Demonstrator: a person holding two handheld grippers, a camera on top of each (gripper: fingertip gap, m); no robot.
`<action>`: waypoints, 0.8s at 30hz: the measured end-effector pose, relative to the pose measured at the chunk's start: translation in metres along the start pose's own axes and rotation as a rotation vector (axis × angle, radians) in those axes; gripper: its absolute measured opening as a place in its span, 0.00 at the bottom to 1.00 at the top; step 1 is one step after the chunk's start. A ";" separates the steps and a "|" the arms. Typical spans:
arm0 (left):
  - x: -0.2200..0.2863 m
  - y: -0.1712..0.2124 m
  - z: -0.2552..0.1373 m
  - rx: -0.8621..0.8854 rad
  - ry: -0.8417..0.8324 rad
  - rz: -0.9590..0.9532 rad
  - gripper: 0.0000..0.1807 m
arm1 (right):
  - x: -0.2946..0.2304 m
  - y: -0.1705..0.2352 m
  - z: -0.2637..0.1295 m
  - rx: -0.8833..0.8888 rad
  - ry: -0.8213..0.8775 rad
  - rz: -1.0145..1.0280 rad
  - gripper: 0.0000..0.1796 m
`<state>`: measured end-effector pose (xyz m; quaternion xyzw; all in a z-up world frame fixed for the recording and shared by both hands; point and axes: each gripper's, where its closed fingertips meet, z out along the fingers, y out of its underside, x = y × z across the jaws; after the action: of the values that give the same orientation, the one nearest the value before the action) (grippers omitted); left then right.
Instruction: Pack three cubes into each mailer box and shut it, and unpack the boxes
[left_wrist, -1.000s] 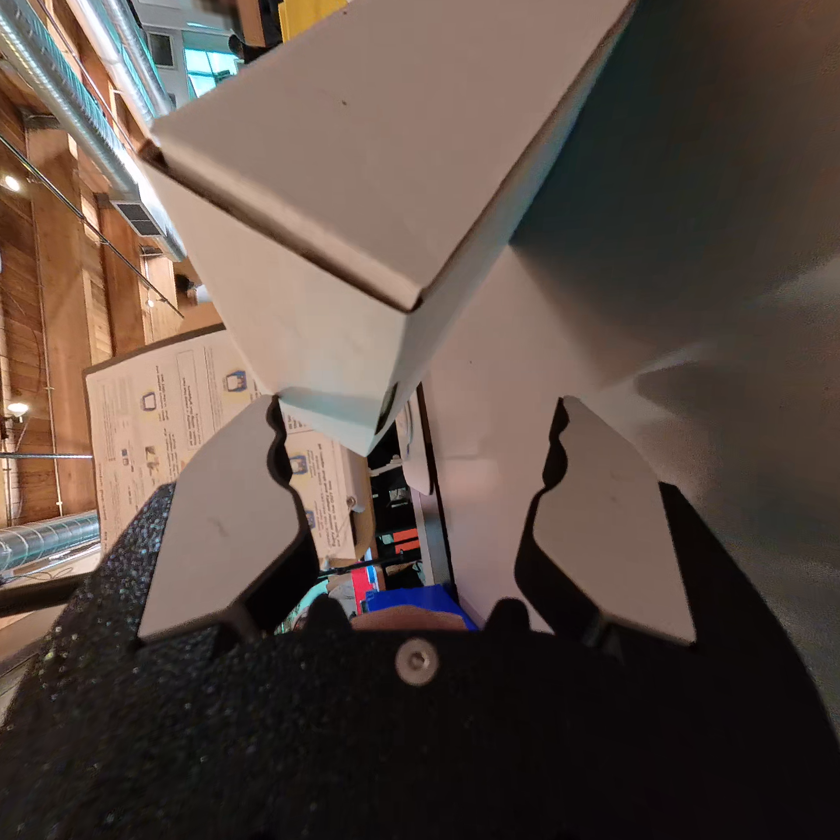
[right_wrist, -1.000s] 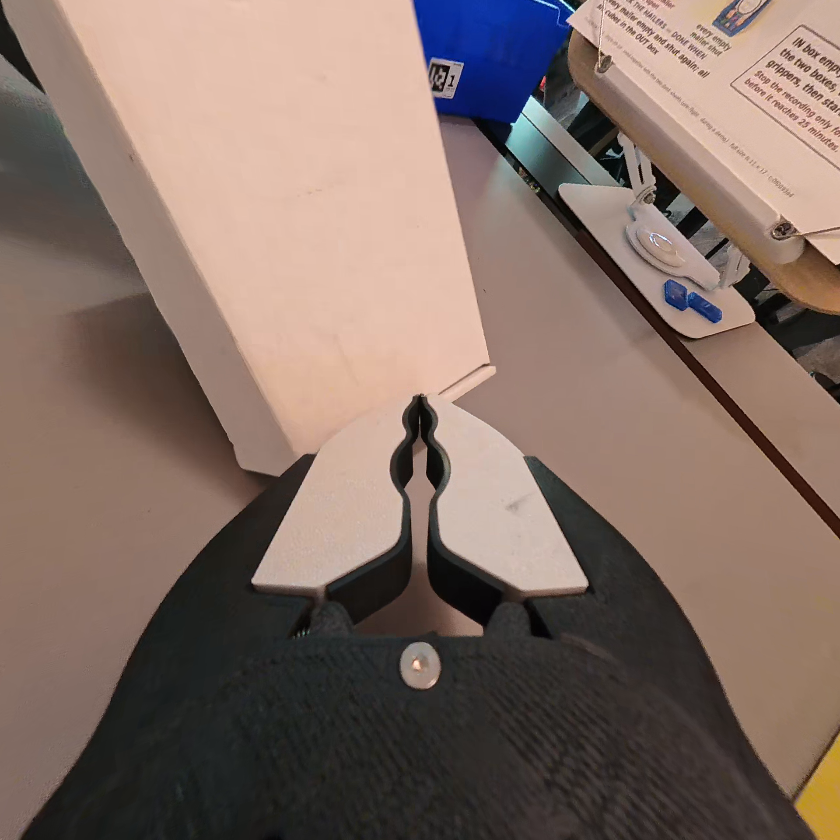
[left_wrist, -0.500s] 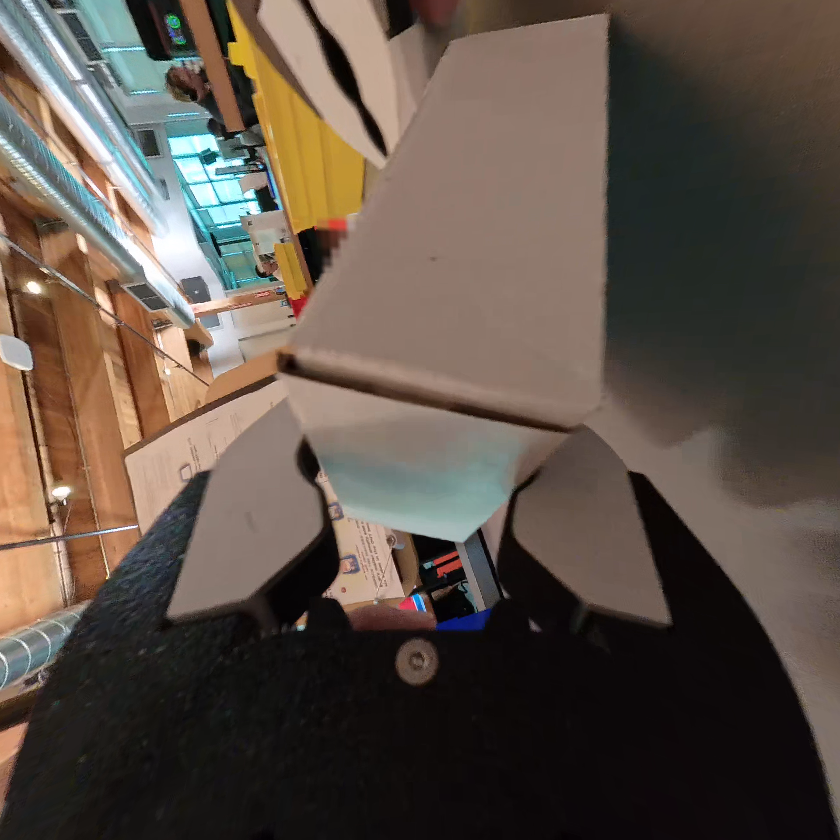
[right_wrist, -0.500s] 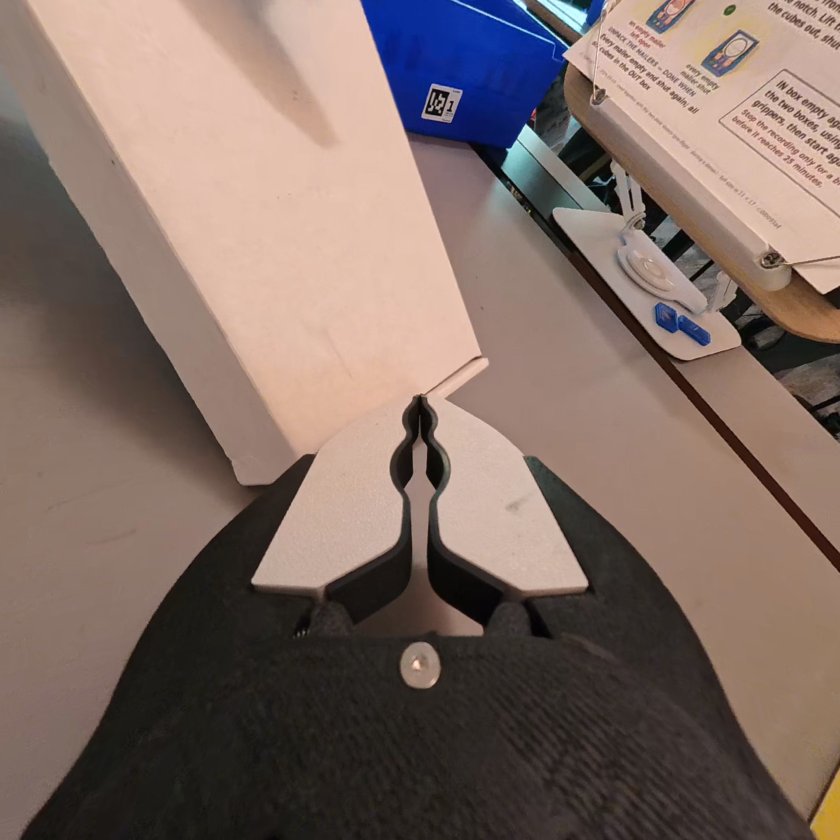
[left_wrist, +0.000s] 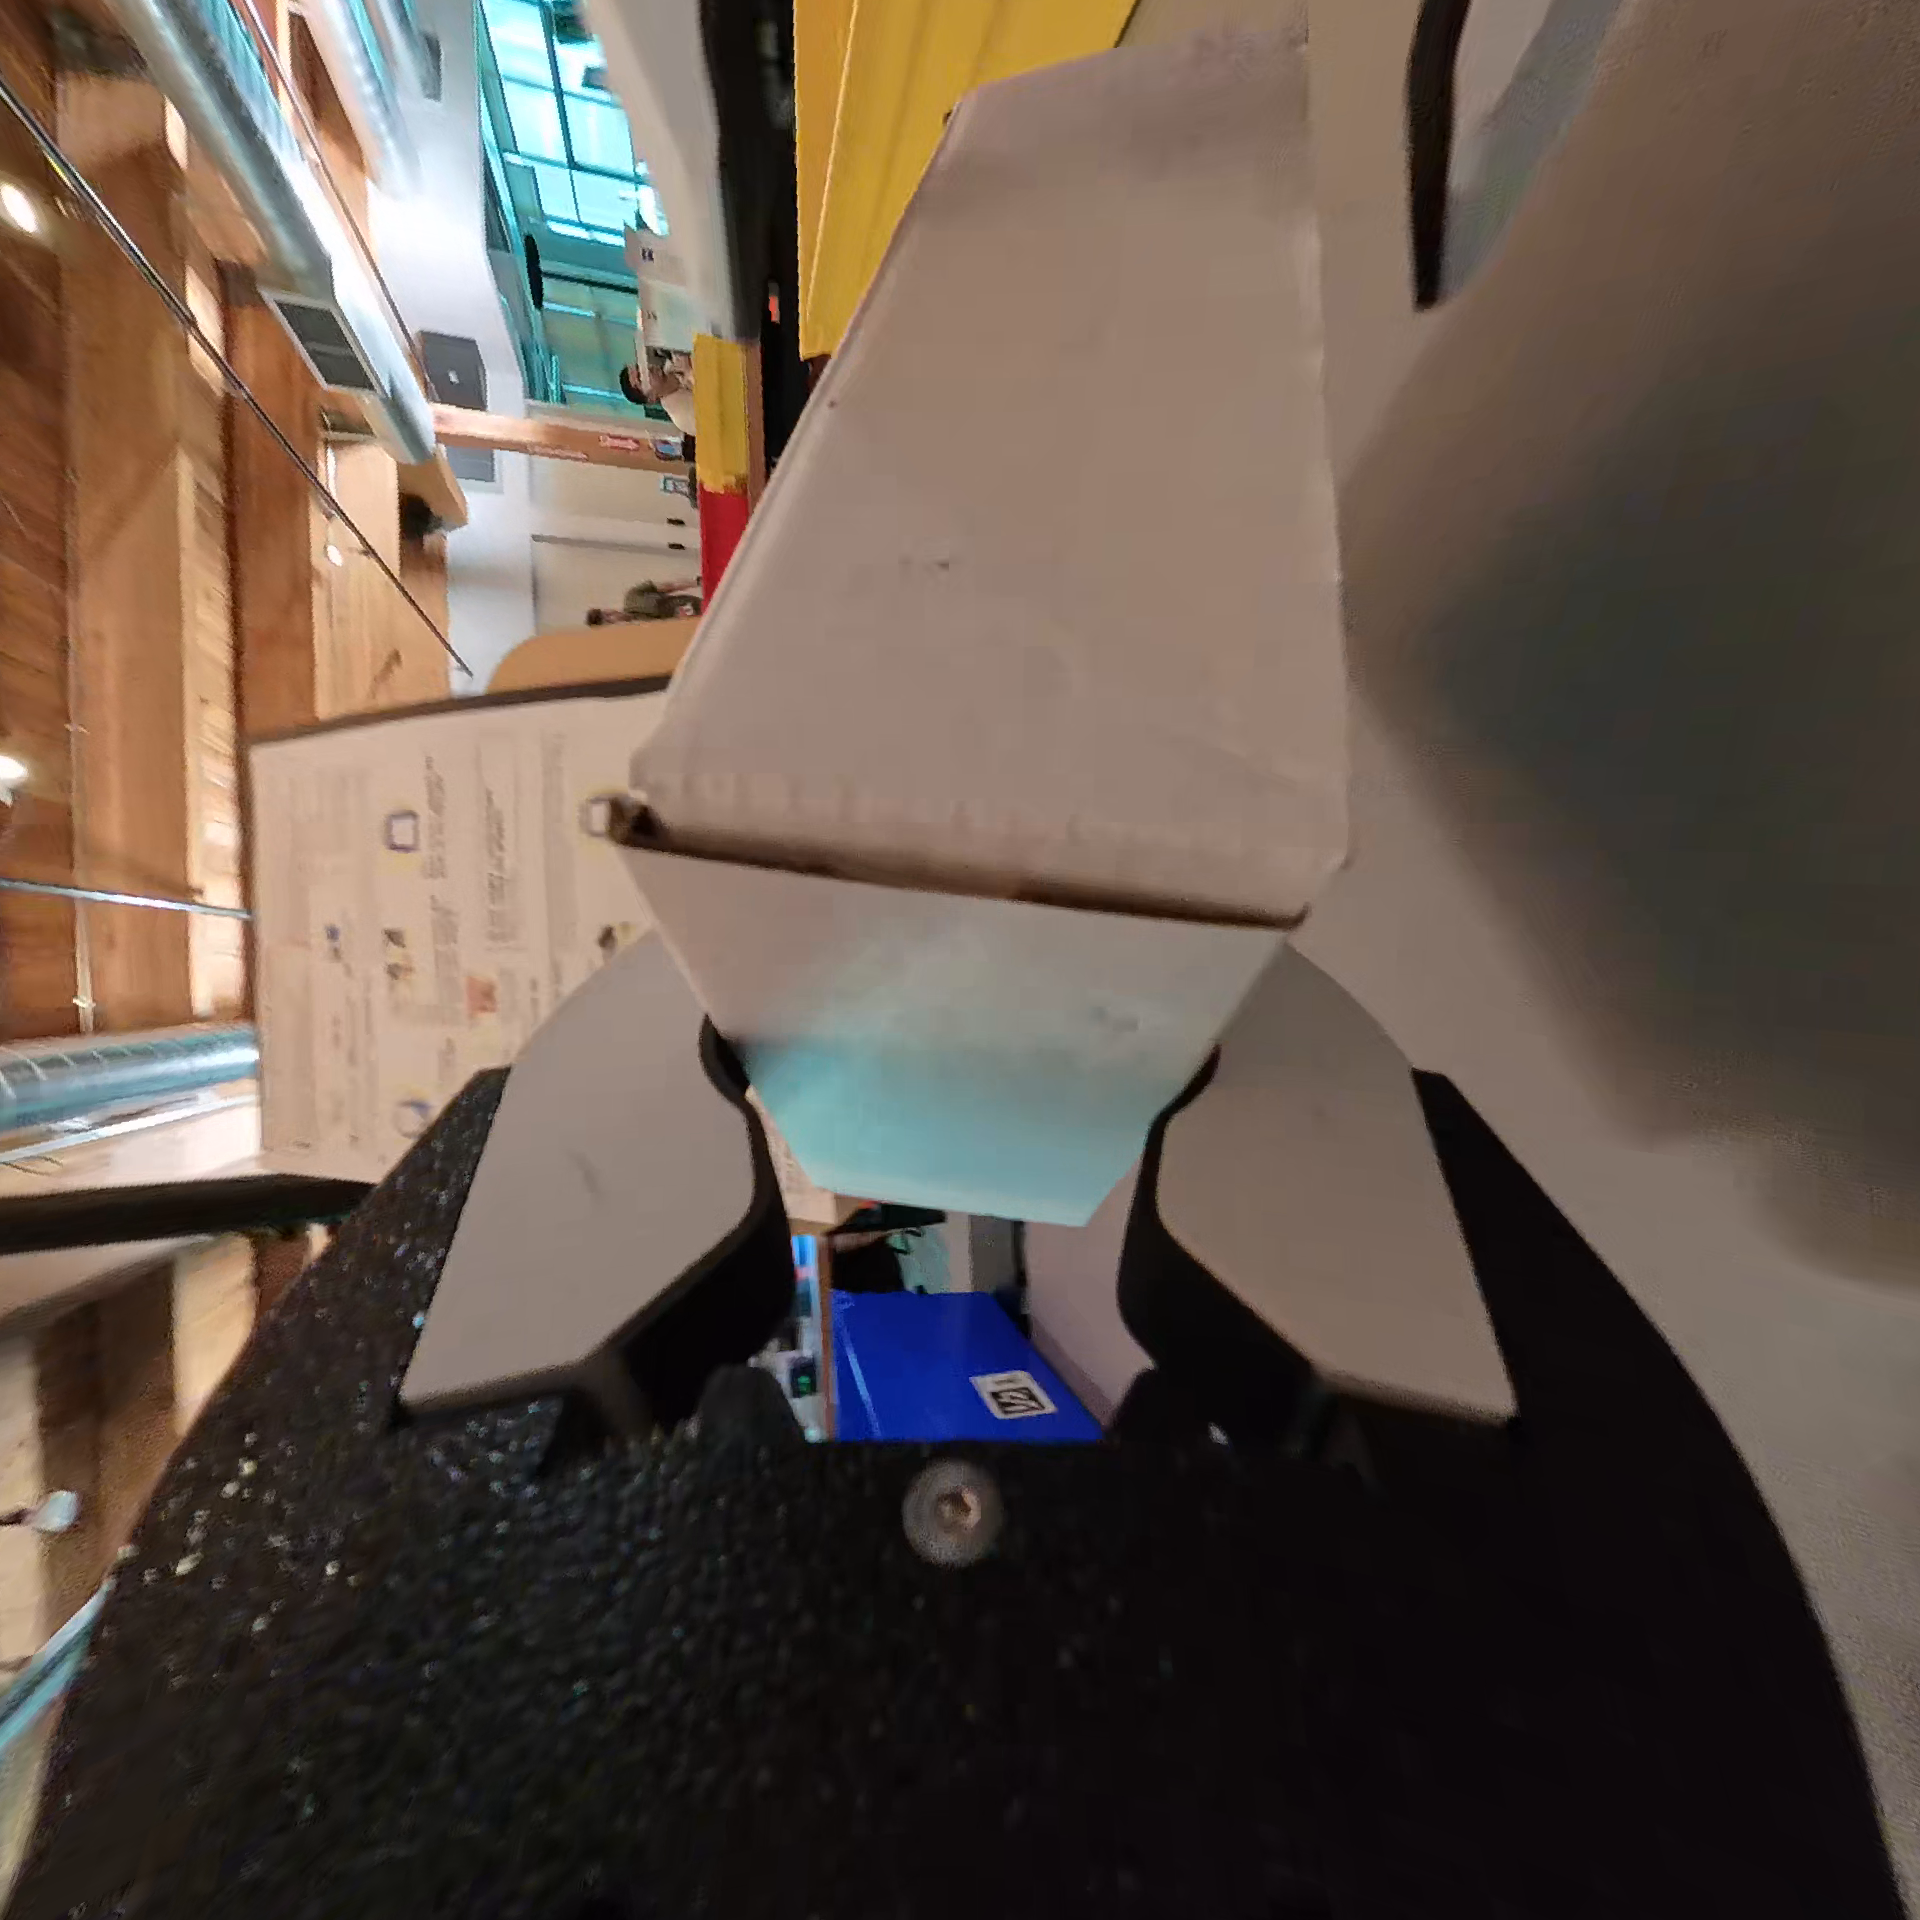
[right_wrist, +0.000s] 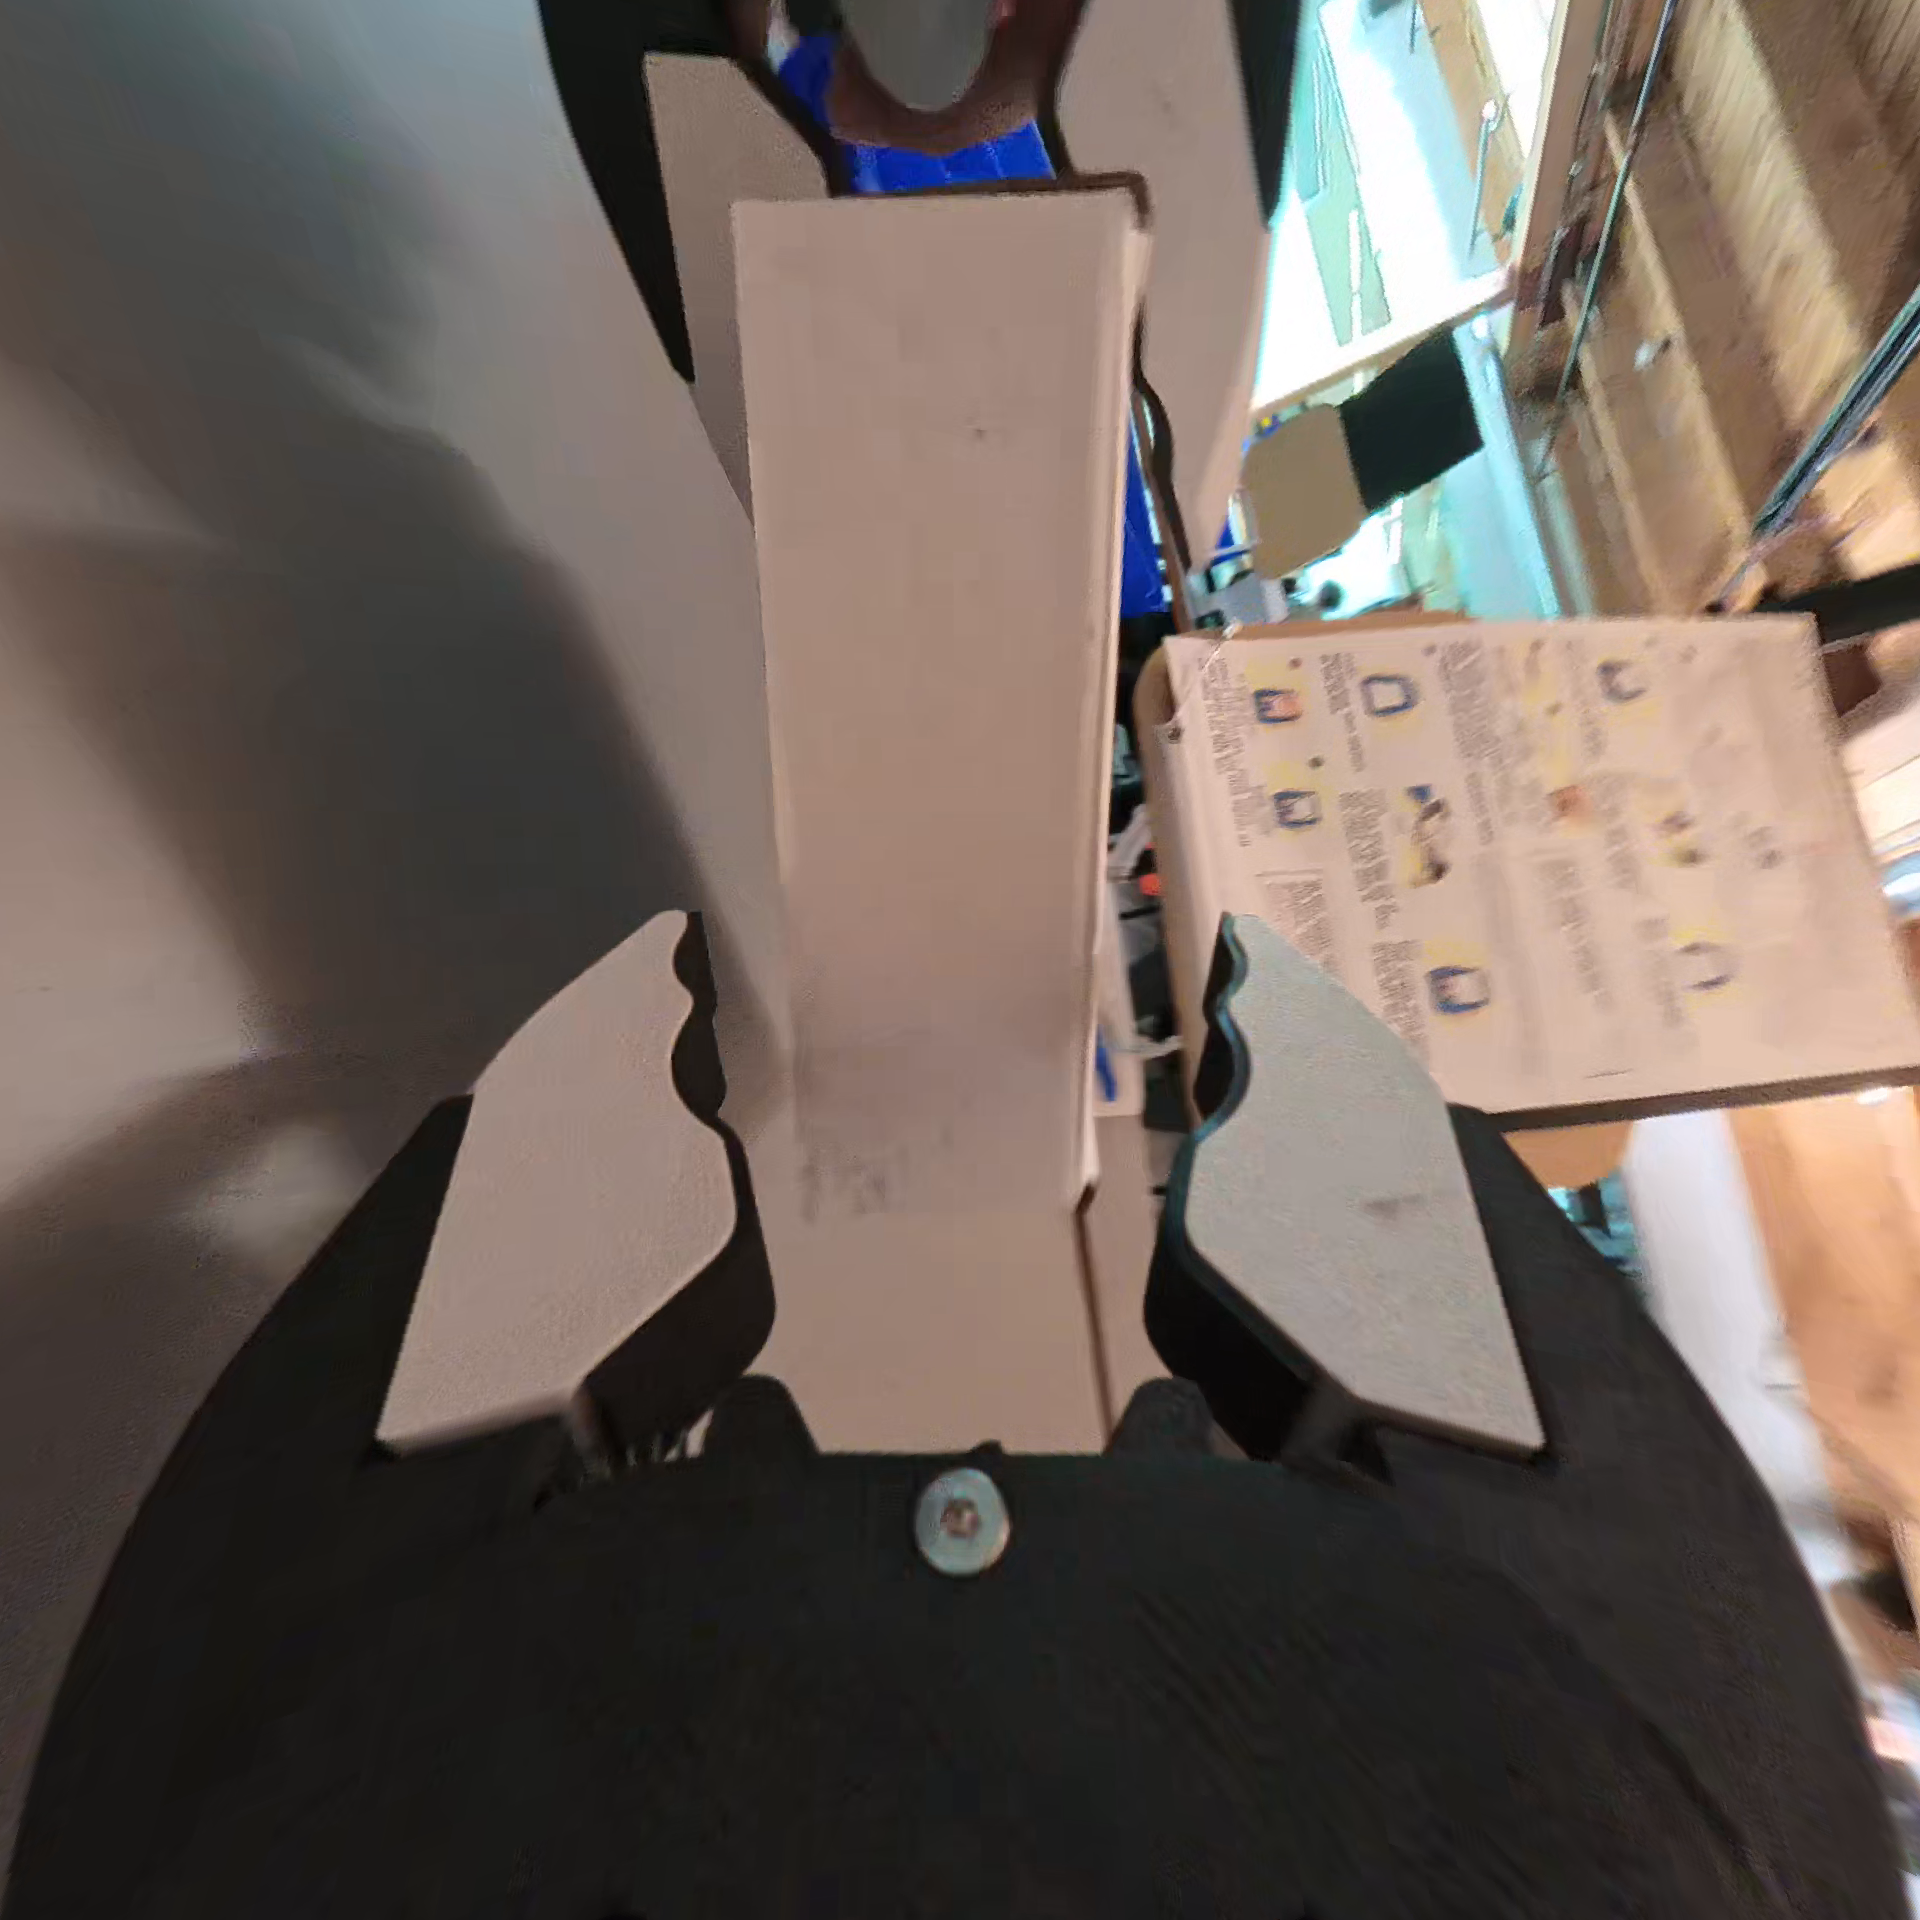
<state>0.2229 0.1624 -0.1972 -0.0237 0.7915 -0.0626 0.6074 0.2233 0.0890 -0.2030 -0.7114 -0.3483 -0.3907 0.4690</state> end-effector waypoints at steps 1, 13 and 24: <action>-0.003 -0.006 -0.001 0.004 -0.010 0.032 0.43 | 0.002 -0.004 0.000 -0.004 0.013 -0.048 0.49; -0.021 -0.043 0.005 0.023 -0.102 0.109 0.44 | 0.008 -0.001 -0.032 -0.093 0.014 -0.169 0.35; -0.006 -0.035 -0.022 -0.009 -0.204 -0.176 0.39 | 0.085 0.151 -0.129 -0.583 0.247 -0.255 0.33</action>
<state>0.2023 0.1301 -0.1813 -0.1021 0.7209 -0.1093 0.6767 0.3626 -0.0694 -0.1544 -0.7135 -0.2487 -0.6126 0.2318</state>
